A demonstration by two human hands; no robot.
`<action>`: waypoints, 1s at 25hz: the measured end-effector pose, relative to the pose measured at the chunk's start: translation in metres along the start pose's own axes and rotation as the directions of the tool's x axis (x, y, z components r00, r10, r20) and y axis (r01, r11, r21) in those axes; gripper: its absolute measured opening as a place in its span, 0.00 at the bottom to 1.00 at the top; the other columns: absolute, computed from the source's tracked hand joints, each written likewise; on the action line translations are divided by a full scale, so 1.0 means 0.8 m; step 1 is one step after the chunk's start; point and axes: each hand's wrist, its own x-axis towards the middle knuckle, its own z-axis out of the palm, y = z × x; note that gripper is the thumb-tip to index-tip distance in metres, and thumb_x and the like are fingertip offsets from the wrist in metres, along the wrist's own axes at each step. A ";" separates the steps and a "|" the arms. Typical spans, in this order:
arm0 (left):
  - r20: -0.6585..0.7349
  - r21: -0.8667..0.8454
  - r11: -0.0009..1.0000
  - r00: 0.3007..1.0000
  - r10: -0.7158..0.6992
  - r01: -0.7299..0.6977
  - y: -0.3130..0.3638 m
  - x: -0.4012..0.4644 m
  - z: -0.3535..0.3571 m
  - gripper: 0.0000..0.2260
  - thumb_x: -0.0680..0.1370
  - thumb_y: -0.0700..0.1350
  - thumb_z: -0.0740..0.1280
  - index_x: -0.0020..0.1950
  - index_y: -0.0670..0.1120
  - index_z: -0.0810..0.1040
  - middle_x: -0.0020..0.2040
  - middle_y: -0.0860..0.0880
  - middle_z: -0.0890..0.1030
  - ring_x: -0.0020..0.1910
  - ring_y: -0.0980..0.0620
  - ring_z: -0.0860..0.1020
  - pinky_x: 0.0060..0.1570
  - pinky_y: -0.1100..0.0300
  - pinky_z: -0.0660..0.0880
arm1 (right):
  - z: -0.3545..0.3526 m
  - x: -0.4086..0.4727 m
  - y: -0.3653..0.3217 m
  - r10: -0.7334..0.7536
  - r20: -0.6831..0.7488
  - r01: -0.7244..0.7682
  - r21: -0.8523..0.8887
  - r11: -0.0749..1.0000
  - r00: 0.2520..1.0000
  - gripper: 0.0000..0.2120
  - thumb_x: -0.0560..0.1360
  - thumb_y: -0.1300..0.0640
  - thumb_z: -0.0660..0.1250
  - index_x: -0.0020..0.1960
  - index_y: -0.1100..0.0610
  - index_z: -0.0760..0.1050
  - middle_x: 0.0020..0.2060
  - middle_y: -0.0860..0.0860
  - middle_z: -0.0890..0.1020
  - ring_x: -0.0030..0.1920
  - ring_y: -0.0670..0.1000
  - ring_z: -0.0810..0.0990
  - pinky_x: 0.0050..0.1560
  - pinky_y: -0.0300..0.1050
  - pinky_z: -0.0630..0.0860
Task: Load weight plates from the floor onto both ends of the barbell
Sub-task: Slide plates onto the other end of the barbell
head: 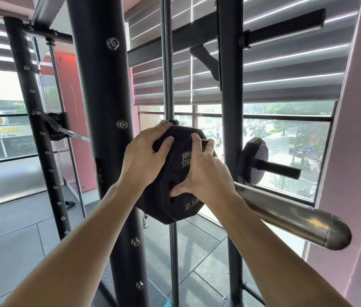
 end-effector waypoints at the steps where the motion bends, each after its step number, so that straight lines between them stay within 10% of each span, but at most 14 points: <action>1: -0.011 0.012 1.000 1.000 0.020 -0.020 -0.001 -0.001 0.001 0.16 0.81 0.49 0.66 0.70 0.53 0.78 0.69 0.57 0.78 0.69 0.59 0.73 0.70 0.62 0.67 | 0.000 0.000 0.000 0.000 -0.001 0.000 -0.002 1.000 1.000 0.69 0.54 0.41 0.85 0.79 0.50 0.42 0.79 0.68 0.50 0.64 0.70 0.76 0.58 0.59 0.78; 10: -0.147 -0.057 0.991 0.983 0.110 -0.119 -0.001 -0.014 0.005 0.14 0.80 0.43 0.69 0.65 0.44 0.81 0.64 0.47 0.82 0.67 0.51 0.77 0.70 0.50 0.71 | -0.001 -0.002 -0.003 0.001 0.023 0.000 -0.037 0.999 1.000 0.69 0.55 0.41 0.85 0.79 0.49 0.39 0.79 0.67 0.45 0.64 0.71 0.76 0.56 0.58 0.78; 16: 0.009 0.102 0.989 0.994 0.105 -0.105 0.002 -0.026 0.001 0.31 0.74 0.55 0.74 0.74 0.46 0.73 0.72 0.50 0.75 0.74 0.52 0.69 0.74 0.51 0.65 | 0.000 -0.005 -0.004 0.001 0.003 -0.001 -0.040 0.999 1.000 0.68 0.56 0.41 0.84 0.79 0.49 0.41 0.79 0.67 0.47 0.63 0.70 0.77 0.55 0.57 0.79; 25: 0.029 0.078 0.994 0.996 0.081 -0.083 0.008 -0.025 -0.005 0.30 0.74 0.52 0.75 0.74 0.45 0.73 0.73 0.50 0.74 0.73 0.52 0.70 0.73 0.48 0.66 | 0.003 -0.008 -0.005 0.011 -0.014 -0.011 -0.035 0.999 1.000 0.67 0.57 0.42 0.84 0.79 0.50 0.41 0.79 0.66 0.47 0.64 0.69 0.77 0.54 0.57 0.79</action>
